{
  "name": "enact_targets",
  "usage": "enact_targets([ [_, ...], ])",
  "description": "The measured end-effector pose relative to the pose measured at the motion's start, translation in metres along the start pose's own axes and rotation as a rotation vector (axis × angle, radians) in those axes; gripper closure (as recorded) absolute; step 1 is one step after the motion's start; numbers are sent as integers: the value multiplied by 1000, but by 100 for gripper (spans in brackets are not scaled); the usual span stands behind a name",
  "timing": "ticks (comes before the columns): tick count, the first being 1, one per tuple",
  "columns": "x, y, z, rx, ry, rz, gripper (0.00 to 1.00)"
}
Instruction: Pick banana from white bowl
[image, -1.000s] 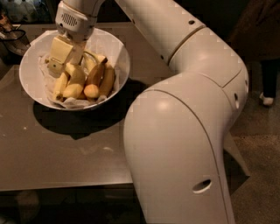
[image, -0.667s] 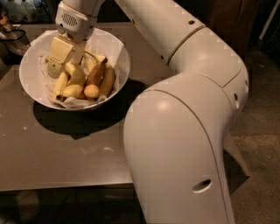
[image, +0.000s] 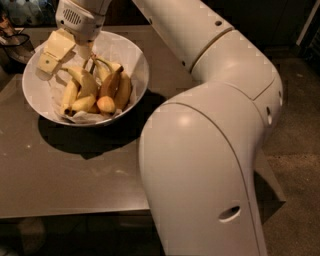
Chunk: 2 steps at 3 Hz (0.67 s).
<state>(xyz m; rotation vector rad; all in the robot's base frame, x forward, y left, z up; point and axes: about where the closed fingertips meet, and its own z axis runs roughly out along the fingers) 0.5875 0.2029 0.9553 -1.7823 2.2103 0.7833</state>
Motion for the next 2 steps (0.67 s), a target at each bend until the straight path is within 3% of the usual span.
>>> enact_targets([
  [2, -2, -1, 4, -11, -37, 36, 0],
])
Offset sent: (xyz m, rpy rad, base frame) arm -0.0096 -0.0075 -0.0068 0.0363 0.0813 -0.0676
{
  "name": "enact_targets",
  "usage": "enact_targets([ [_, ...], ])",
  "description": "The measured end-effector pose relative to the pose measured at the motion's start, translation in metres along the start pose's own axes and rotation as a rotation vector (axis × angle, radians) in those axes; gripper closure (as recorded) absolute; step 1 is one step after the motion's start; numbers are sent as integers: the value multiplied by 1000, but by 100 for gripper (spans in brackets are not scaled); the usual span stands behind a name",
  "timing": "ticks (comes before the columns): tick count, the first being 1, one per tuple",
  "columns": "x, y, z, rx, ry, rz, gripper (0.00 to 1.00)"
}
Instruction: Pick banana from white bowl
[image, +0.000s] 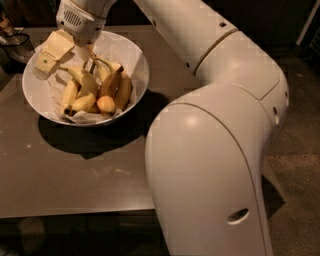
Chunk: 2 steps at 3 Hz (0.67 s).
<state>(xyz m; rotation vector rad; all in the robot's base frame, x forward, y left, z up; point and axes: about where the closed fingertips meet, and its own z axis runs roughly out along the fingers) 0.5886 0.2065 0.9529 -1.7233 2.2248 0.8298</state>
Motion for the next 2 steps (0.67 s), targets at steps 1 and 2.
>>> enact_targets([
  [1, 6, 3, 2, -8, -13, 57, 18],
  [2, 12, 5, 4, -14, -13, 98, 28],
])
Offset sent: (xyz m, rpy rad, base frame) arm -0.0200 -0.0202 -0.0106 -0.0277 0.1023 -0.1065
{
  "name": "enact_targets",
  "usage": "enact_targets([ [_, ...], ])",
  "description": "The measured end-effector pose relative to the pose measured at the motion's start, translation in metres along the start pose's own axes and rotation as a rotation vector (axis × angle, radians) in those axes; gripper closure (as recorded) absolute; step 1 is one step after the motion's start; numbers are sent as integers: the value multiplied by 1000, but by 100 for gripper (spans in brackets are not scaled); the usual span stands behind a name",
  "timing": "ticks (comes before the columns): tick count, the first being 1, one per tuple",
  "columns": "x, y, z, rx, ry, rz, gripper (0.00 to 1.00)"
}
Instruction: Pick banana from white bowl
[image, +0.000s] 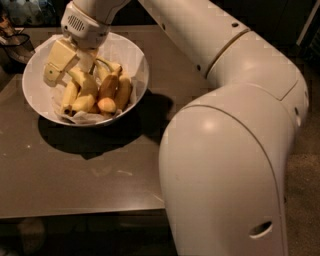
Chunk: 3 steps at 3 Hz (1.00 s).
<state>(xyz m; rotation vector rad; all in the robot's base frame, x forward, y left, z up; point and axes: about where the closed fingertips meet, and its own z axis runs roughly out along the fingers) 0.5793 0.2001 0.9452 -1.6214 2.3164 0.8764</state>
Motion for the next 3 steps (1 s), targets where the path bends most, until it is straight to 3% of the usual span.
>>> enact_targets([
  [2, 4, -3, -7, 16, -2, 31, 29],
  [3, 13, -9, -35, 76, -34, 69, 27],
])
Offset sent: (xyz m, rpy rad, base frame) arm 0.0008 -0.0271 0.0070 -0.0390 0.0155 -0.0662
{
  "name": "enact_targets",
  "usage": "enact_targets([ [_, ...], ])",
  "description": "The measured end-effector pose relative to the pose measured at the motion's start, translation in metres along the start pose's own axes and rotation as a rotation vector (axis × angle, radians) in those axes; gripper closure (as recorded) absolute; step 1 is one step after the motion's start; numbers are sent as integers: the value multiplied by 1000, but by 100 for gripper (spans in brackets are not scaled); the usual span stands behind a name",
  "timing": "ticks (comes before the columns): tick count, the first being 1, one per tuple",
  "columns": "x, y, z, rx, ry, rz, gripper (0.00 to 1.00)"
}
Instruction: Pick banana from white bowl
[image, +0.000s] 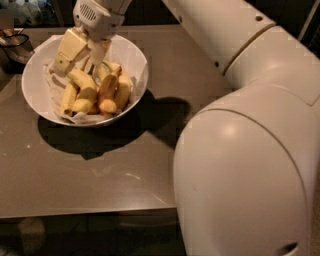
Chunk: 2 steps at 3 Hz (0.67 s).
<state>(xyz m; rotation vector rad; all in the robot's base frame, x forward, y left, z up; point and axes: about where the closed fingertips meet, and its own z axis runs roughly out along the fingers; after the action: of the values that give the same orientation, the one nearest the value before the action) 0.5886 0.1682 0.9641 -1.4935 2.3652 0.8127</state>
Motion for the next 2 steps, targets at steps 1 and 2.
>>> enact_targets([
  [1, 6, -6, -18, 30, -23, 26, 27],
  [2, 7, -8, -24, 43, -25, 37, 28],
])
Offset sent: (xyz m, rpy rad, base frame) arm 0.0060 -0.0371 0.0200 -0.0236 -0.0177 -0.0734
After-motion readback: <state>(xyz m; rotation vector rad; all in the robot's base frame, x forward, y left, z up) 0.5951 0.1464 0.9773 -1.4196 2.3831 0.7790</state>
